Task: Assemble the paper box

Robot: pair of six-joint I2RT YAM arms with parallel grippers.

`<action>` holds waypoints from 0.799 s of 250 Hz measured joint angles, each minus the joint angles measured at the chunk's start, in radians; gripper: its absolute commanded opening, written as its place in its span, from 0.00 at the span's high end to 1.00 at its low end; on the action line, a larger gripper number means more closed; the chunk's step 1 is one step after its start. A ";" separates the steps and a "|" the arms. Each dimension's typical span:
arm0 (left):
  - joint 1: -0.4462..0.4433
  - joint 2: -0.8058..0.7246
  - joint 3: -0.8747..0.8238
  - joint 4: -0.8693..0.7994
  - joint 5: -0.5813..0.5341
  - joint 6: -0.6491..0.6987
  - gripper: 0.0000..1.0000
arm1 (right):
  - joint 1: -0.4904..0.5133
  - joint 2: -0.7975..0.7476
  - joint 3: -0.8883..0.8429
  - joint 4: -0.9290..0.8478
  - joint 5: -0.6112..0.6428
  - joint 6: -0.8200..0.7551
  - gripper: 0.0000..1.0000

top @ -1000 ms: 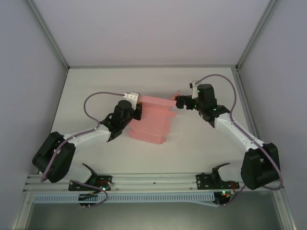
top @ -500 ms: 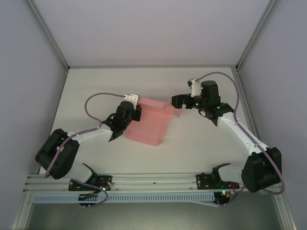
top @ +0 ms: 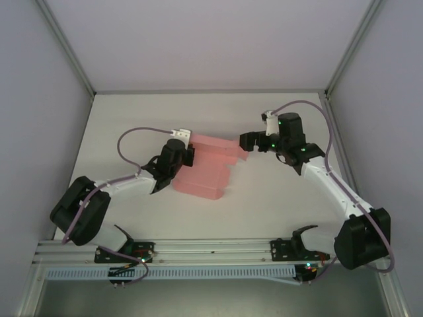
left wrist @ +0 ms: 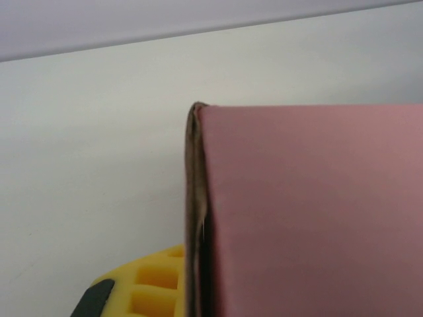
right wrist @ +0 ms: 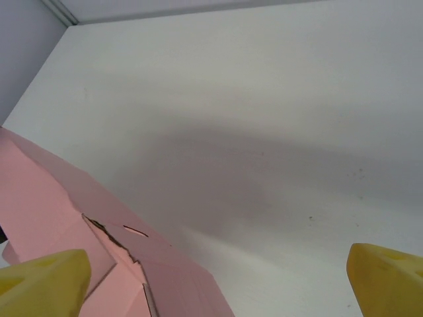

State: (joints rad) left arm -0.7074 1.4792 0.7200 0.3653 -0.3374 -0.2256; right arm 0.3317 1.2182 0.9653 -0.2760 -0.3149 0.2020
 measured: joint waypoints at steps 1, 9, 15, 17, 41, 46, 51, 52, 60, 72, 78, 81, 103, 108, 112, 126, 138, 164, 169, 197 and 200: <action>0.000 0.000 0.001 0.000 0.000 0.000 1.00 | 0.000 -0.001 0.000 0.000 0.000 0.000 0.00; 0.000 0.004 0.004 0.000 -0.002 0.000 1.00 | 0.000 -0.009 0.000 0.000 -0.001 -0.004 0.00; 0.000 0.006 0.006 0.000 -0.003 0.000 1.00 | 0.000 -0.014 0.000 0.001 -0.003 -0.008 0.00; 0.000 0.008 0.007 0.000 -0.003 0.000 1.00 | 0.000 -0.015 0.000 0.001 -0.003 -0.008 0.00; 0.000 0.012 0.008 0.000 -0.003 -0.001 1.00 | 0.000 -0.018 0.000 0.003 -0.024 -0.011 0.00; 0.000 0.012 0.008 0.000 -0.003 -0.001 1.00 | 0.000 -0.014 0.000 0.003 -0.032 -0.011 0.00; 0.000 0.012 0.008 0.000 -0.003 -0.001 1.00 | 0.000 -0.013 0.000 0.004 -0.038 -0.011 0.00; 0.000 0.012 0.008 0.000 -0.003 -0.001 1.00 | 0.000 -0.012 0.000 0.005 -0.039 -0.011 0.00; 0.000 0.012 0.008 0.000 -0.003 -0.001 1.00 | 0.000 -0.004 0.000 0.009 -0.052 -0.011 0.00; 0.000 0.012 0.009 -0.001 -0.003 -0.002 1.00 | 0.001 0.013 0.000 0.017 -0.070 -0.011 0.01; 0.000 0.012 0.009 0.000 -0.003 -0.004 1.00 | 0.003 0.023 -0.002 0.020 -0.078 -0.011 0.01; 0.000 0.012 0.009 0.000 -0.003 -0.004 1.00 | 0.003 0.029 -0.002 0.023 -0.083 -0.010 0.01; 0.001 0.012 0.008 0.000 -0.003 -0.013 1.00 | 0.016 0.080 -0.021 0.040 -0.107 -0.010 0.02; 0.002 0.012 0.009 0.000 -0.003 -0.017 1.00 | 0.020 0.090 -0.026 0.042 -0.110 -0.010 0.02; 0.002 0.011 0.009 0.000 -0.002 -0.021 1.00 | 0.025 0.100 -0.030 0.043 -0.113 -0.011 0.02; 0.004 0.009 0.009 0.000 0.002 -0.036 1.00 | 0.045 0.136 -0.046 0.046 -0.121 -0.011 0.04; 0.008 0.004 0.009 0.000 0.011 -0.049 1.00 | 0.064 0.163 -0.055 0.046 -0.128 -0.011 0.04; 0.012 -0.011 0.009 0.002 0.037 -0.072 1.00 | 0.098 0.202 -0.075 0.092 -0.127 -0.007 0.00; 0.013 -0.013 0.009 0.003 0.043 -0.076 1.00 | 0.103 0.204 -0.079 0.107 -0.123 -0.003 0.00; 0.014 -0.020 0.008 0.011 0.055 -0.093 1.00 | 0.124 0.201 -0.115 0.248 -0.075 0.036 0.00; 0.014 -0.021 0.009 0.012 0.055 -0.098 1.00 | 0.125 0.200 -0.120 0.262 -0.071 0.037 0.00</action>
State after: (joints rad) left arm -0.6933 1.4582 0.7288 0.3775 -0.2825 -0.3241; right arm 0.4568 1.4181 0.8455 -0.0139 -0.3855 0.2394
